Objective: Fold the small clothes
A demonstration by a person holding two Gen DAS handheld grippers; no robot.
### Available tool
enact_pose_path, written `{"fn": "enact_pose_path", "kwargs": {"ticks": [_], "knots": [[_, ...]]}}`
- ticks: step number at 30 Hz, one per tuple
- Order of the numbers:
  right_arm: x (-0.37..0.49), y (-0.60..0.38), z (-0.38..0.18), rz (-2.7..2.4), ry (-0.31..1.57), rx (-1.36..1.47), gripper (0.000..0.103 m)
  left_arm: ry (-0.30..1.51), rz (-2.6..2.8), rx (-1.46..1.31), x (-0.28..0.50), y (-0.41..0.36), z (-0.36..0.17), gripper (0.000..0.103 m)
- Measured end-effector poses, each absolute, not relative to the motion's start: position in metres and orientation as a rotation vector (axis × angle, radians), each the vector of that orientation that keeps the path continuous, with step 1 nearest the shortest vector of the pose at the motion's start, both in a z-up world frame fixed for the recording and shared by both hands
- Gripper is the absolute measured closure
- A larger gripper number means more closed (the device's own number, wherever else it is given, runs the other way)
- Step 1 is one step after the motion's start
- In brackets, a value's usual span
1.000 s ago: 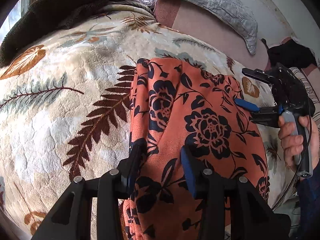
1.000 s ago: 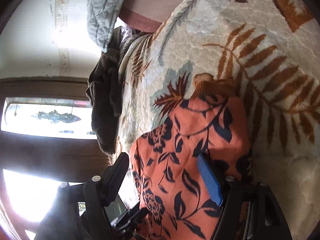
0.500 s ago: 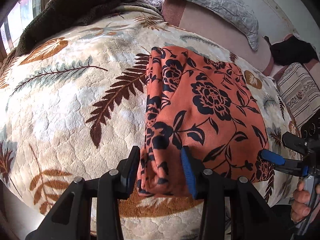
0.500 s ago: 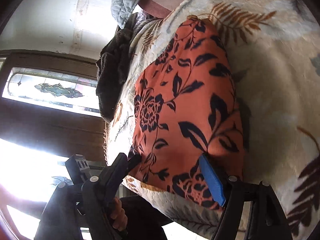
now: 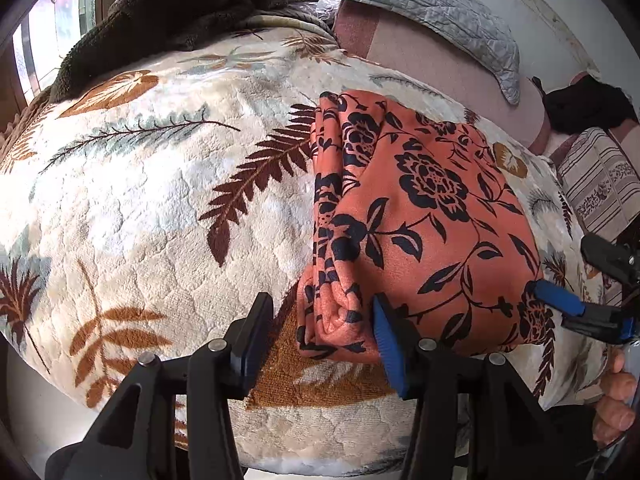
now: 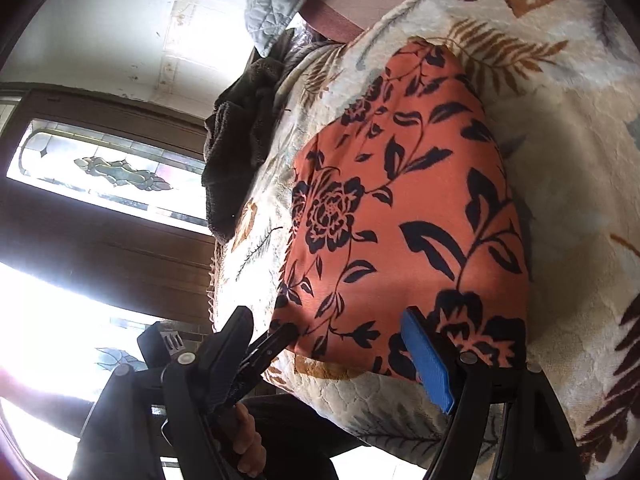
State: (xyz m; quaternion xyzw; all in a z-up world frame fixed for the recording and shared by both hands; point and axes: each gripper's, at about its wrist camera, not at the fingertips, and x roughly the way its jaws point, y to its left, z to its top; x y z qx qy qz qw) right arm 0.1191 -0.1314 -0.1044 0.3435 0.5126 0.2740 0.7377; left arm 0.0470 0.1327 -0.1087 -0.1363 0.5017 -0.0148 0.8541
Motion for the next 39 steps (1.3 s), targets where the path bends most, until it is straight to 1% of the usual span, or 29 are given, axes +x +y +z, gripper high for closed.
{"fn": "enact_pose_path", "kwargs": {"ticks": [2,4,6,14,20,25,26,27,29,32,34,37,38,39], "knots": [[0.128,-0.132,-0.108,0.571,1.13,0.755,0.024,1.064,-0.034,-0.304,0.048,0.134,-0.113,0.051],[0.135,-0.134,-0.122,0.523,1.187,0.753,0.024,1.056,-0.034,-0.305,0.049,0.133,-0.112,0.051],[0.132,-0.136,-0.127,0.512,1.202,0.761,0.024,1.044,-0.035,-0.285,0.049,0.131,-0.11,0.051],[0.092,-0.131,-0.089,0.525,1.133,0.588,0.024,1.029,-0.048,-0.267,0.048,0.126,-0.108,0.051],[0.074,-0.141,-0.087,0.494,1.122,0.547,0.024,1.018,-0.05,-0.291,0.042,0.134,-0.105,0.051],[0.073,-0.162,-0.091,0.465,1.108,0.605,0.024,0.997,-0.079,-0.33,0.041,0.142,-0.091,0.051],[0.076,-0.167,-0.091,0.46,1.103,0.614,0.024,0.976,-0.1,-0.353,0.042,0.145,-0.084,0.048],[0.08,-0.172,-0.091,0.456,1.091,0.63,0.024,0.958,-0.122,-0.371,0.046,0.148,-0.078,0.038],[0.096,-0.183,-0.092,0.454,1.072,0.672,0.024,0.939,-0.163,-0.407,0.061,0.153,-0.069,0.028],[0.132,-0.196,-0.106,0.436,1.085,0.732,0.024,0.966,-0.235,-0.402,0.097,0.151,-0.073,0.027],[0.159,-0.199,-0.123,0.443,1.118,0.792,0.024,1.034,-0.25,-0.41,0.121,0.148,-0.089,0.027],[0.189,-0.193,-0.146,0.439,1.161,0.803,0.024,1.115,-0.285,-0.445,0.146,0.143,-0.115,0.028],[0.195,-0.189,-0.155,0.434,1.182,0.813,0.024,1.156,-0.282,-0.453,0.152,0.142,-0.125,0.028],[0.2,-0.182,-0.163,0.449,1.207,0.813,0.027,1.178,-0.285,-0.469,0.154,0.14,-0.134,0.032]]}}
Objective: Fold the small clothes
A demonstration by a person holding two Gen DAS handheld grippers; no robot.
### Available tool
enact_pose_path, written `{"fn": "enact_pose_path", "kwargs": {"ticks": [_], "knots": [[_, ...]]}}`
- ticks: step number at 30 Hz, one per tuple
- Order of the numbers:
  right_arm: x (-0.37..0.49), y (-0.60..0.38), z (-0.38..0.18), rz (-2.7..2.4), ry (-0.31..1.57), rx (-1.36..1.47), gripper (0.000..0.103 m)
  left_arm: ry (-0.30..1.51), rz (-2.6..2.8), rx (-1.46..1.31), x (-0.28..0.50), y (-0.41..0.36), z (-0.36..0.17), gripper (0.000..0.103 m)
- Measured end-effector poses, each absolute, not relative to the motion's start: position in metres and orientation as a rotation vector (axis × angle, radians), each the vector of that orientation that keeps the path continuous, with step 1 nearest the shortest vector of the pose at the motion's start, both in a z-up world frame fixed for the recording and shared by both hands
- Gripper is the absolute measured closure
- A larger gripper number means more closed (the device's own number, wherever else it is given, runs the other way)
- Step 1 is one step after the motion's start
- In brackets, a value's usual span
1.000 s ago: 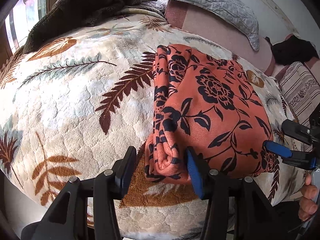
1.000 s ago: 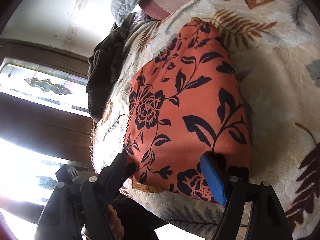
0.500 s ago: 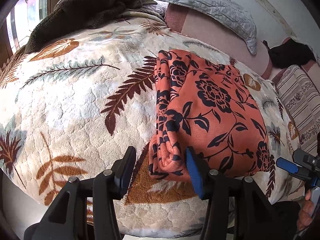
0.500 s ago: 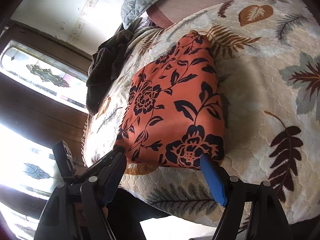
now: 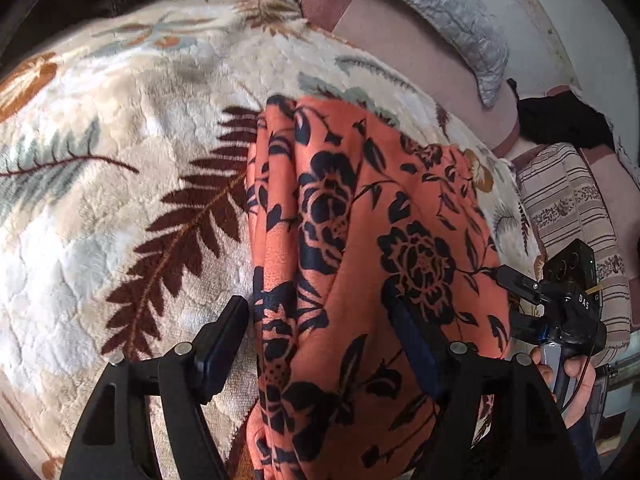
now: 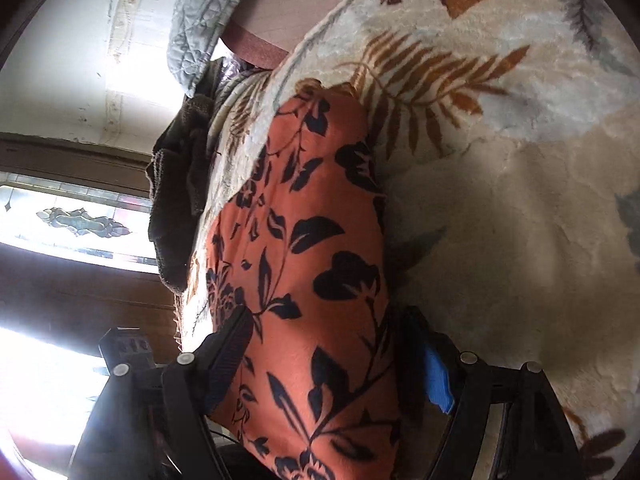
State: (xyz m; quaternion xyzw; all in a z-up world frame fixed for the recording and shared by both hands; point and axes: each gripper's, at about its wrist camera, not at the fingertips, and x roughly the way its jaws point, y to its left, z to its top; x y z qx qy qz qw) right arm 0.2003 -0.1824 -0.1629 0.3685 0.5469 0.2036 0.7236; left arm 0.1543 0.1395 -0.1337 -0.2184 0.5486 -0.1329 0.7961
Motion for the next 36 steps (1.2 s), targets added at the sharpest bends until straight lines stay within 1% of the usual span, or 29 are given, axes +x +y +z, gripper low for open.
{"fn": "enact_pose_path", "kwargs": {"ticks": [1,2,3,4,6,9,12,14,15,16,17,18,19,22,24,27,29,30,31,32,33,36], "knots": [[0.203,-0.171,-0.166,0.485,1.229,0.769,0.05,1.161,-0.281,-0.479,0.153,0.139,-0.135,0.037],[0.203,-0.158,-0.163,0.484,1.242,0.666,0.057,1.152,-0.298,-0.472,0.151,0.136,-0.132,0.057],[0.202,-0.15,-0.155,0.473,1.223,0.602,0.064,1.134,-0.307,-0.449,0.149,0.132,-0.126,0.071],[0.201,-0.147,-0.146,0.477,1.205,0.575,0.069,1.106,-0.302,-0.422,0.146,0.129,-0.119,0.074],[0.197,-0.148,-0.122,0.496,1.14,0.523,0.071,1.073,-0.31,-0.412,0.145,0.121,-0.107,0.076],[0.194,-0.163,-0.085,0.494,1.051,0.449,0.071,1.009,-0.349,-0.392,0.15,0.095,-0.086,0.076],[0.198,-0.2,-0.066,0.463,0.988,0.447,0.071,0.949,-0.395,-0.369,0.167,0.059,-0.068,0.075],[0.204,-0.23,-0.072,0.424,0.987,0.502,0.071,0.978,-0.411,-0.367,0.186,0.035,-0.073,0.072],[0.208,-0.244,-0.08,0.397,0.993,0.513,0.068,1.001,-0.396,-0.35,0.195,0.024,-0.08,0.068],[0.212,-0.256,-0.092,0.361,1.014,0.509,0.063,1.023,-0.376,-0.324,0.204,0.013,-0.09,0.067],[0.215,-0.267,-0.105,0.294,1.044,0.516,0.06,1.06,-0.335,-0.28,0.21,0.005,-0.101,0.064],[0.214,-0.278,-0.117,0.217,1.07,0.53,0.052,1.101,-0.28,-0.229,0.212,0.001,-0.11,0.064],[0.21,-0.285,-0.124,0.165,1.089,0.528,0.052,1.092,-0.294,-0.235,0.207,0.003,-0.111,0.063],[0.181,-0.288,-0.106,0.174,0.975,0.518,0.051,1.012,-0.284,-0.235,0.18,0.018,-0.09,0.063],[0.164,-0.281,-0.085,0.205,0.9,0.502,0.05,0.967,-0.316,-0.236,0.164,0.019,-0.078,0.06],[0.154,-0.262,-0.071,0.296,0.844,0.511,0.025,0.983,-0.315,-0.181,0.16,0.007,-0.086,0.057],[0.164,-0.25,-0.089,0.327,0.904,0.511,0.024,1.05,-0.27,-0.123,0.164,-0.002,-0.107,0.057],[0.169,-0.25,-0.106,0.307,0.953,0.536,0.024,1.074,-0.259,-0.115,0.165,-0.005,-0.116,0.054],[0.172,-0.251,-0.121,0.269,1.008,0.56,0.026,1.067,-0.265,-0.13,0.163,-0.004,-0.118,0.054],[0.172,-0.253,-0.123,0.253,1.008,0.574,0.026,1.055,-0.258,-0.135,0.16,-0.003,-0.114,0.054],[0.17,-0.252,-0.116,0.263,0.984,0.577,0.025,1.044,-0.257,-0.131,0.157,-0.001,-0.109,0.054],[0.179,-0.246,-0.089,0.34,0.924,0.544,0.024,1.019,-0.259,-0.11,0.153,0.0,-0.105,0.053]]}}
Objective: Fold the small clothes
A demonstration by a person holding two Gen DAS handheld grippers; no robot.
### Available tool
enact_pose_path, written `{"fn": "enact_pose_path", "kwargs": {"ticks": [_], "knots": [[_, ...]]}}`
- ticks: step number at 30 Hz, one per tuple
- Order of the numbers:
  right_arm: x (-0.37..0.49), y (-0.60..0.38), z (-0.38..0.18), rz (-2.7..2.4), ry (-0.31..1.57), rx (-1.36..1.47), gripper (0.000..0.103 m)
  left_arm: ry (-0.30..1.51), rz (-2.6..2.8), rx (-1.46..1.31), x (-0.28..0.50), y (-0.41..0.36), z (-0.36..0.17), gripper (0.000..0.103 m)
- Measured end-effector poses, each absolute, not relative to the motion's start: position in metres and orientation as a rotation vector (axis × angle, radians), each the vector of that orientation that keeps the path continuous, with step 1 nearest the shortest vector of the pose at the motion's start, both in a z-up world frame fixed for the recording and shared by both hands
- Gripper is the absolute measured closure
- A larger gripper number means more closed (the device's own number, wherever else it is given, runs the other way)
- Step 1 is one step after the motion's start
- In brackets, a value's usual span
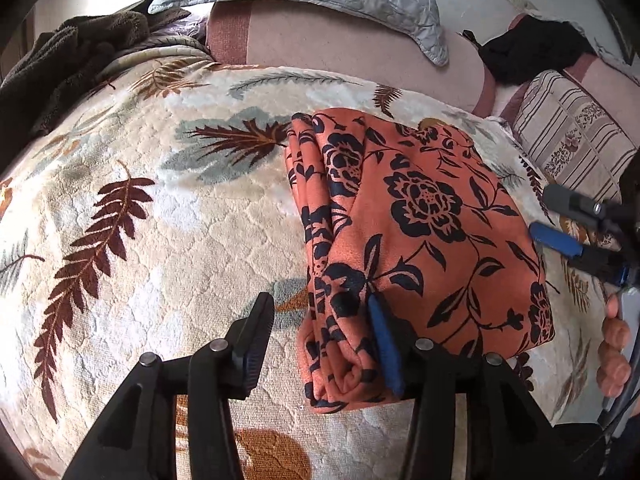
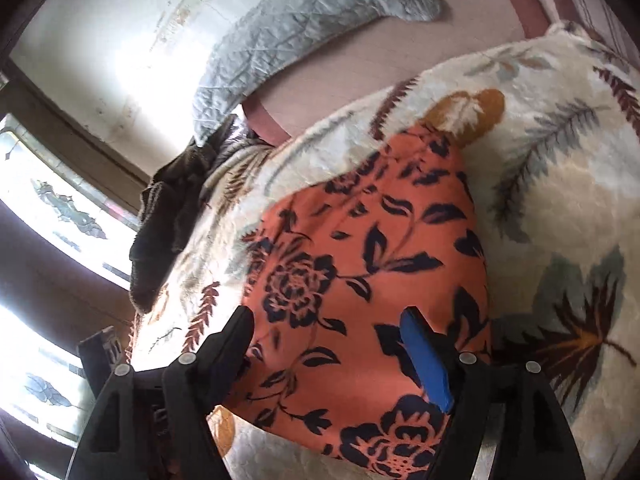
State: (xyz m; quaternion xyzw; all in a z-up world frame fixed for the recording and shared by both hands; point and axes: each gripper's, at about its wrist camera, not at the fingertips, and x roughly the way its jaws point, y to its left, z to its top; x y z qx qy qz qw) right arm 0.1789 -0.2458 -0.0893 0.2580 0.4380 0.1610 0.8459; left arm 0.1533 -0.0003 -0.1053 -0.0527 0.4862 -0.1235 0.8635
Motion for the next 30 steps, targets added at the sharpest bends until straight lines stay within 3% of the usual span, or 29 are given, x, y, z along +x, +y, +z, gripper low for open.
{"fn": "enact_pose_path", "kwargs": {"ticks": [3,6,8,11,13,15,22,24,30], "knots": [[0.211,-0.249,-0.089,0.339,0.946,0.538,0.024,1.043,-0.269,-0.119,0.158,0.0,-0.115,0.052],[0.246,-0.271,-0.131,0.286,1.064,0.672,0.024,1.042,-0.277,-0.142,0.159,0.0,-0.115,0.049],[0.24,-0.277,-0.123,0.306,1.021,0.722,0.024,1.037,-0.266,-0.136,0.156,0.002,-0.11,0.049],[0.2,-0.268,-0.088,0.324,0.943,0.683,0.024,1.004,-0.211,-0.129,0.142,0.006,-0.094,0.048],[0.164,-0.256,-0.066,0.284,0.91,0.586,0.024,0.974,-0.172,-0.112,0.127,0.005,-0.08,0.039],[0.123,-0.242,-0.049,0.212,0.89,0.459,0.021,0.937,-0.128,-0.103,0.108,0.003,-0.065,0.022],[0.011,-0.21,-0.037,0.02,0.894,0.252,0.017,0.854,-0.071,-0.091,0.042,-0.005,-0.023,0.013],[-0.003,-0.207,-0.037,-0.027,0.901,0.225,0.017,0.84,-0.037,-0.081,0.029,-0.006,-0.016,0.007],[-0.022,-0.191,-0.02,-0.06,0.858,0.109,0.011,0.796,-0.019,-0.07,0.005,-0.006,0.003,0.004]]}}
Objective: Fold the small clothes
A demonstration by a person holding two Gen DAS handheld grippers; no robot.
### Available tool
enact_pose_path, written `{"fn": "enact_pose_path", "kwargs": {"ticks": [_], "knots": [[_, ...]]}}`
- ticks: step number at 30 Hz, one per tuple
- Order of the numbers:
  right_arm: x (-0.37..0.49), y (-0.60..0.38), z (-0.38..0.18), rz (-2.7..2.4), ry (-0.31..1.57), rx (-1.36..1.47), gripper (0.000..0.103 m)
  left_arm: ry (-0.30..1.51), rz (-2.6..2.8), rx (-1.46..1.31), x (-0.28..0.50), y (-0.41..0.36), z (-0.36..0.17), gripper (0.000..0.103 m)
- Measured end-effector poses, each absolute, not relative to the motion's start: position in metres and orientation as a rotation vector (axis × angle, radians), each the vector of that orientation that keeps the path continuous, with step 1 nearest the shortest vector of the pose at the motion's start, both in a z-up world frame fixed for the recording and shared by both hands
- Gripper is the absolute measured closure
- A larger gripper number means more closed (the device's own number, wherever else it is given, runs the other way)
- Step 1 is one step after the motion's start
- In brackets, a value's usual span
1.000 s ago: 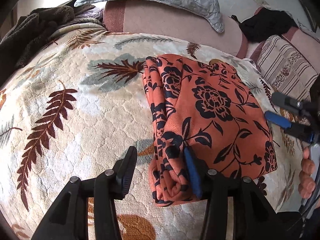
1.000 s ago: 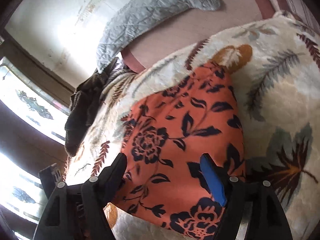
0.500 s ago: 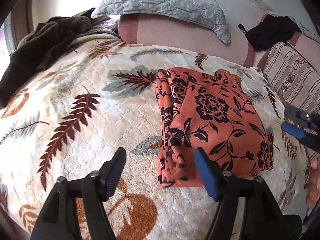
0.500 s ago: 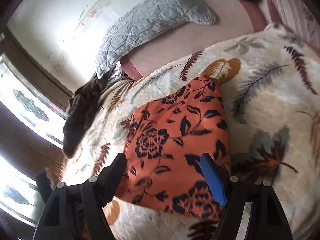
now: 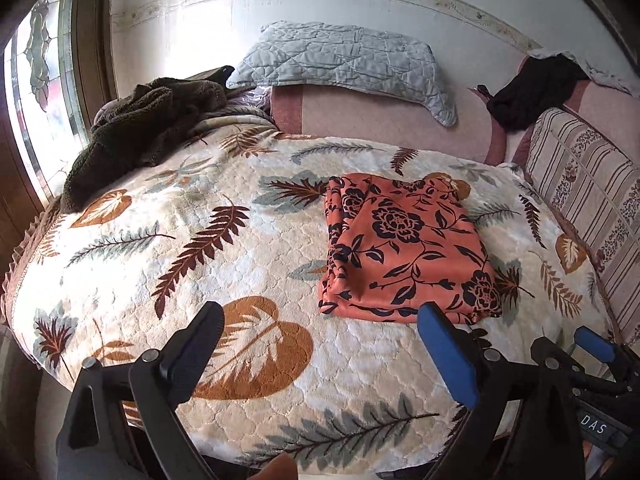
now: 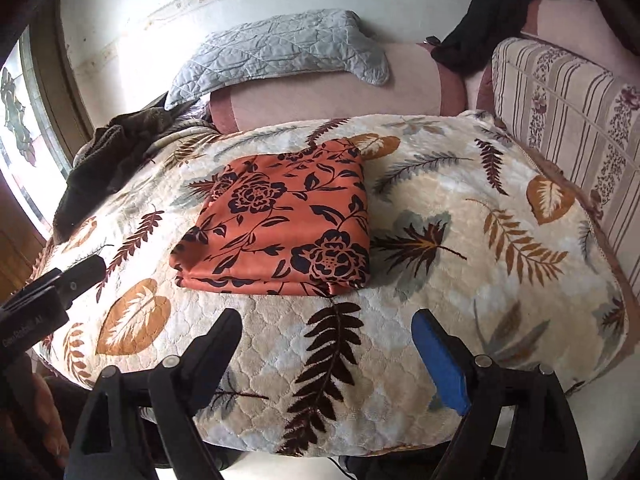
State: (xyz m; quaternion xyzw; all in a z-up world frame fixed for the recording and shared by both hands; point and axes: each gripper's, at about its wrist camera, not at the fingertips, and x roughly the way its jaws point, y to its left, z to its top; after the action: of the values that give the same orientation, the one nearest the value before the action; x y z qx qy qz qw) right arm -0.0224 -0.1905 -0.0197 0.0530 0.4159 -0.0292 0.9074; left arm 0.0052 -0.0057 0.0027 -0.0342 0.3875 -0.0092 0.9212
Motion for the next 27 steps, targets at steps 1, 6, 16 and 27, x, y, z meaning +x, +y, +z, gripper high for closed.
{"fn": "enact_pose_path", "kwargs": {"ticks": [1,6,16,27], "knots": [[-0.024,-0.187,-0.016,-0.062,0.846,0.091,0.007,0.785,-0.016,-0.06,0.002,-0.007,0.007,0.003],[-0.022,-0.173,-0.01,-0.063,0.825,0.032,0.003,0.779,-0.047,-0.038,-0.004,-0.011,0.018,0.001],[-0.013,-0.174,-0.019,-0.101,0.84,0.007,0.003,0.776,-0.051,-0.046,-0.001,-0.013,0.017,0.001],[-0.002,-0.179,-0.02,-0.122,0.835,-0.001,0.003,0.798,-0.072,-0.033,0.012,-0.018,0.008,0.001]]}}
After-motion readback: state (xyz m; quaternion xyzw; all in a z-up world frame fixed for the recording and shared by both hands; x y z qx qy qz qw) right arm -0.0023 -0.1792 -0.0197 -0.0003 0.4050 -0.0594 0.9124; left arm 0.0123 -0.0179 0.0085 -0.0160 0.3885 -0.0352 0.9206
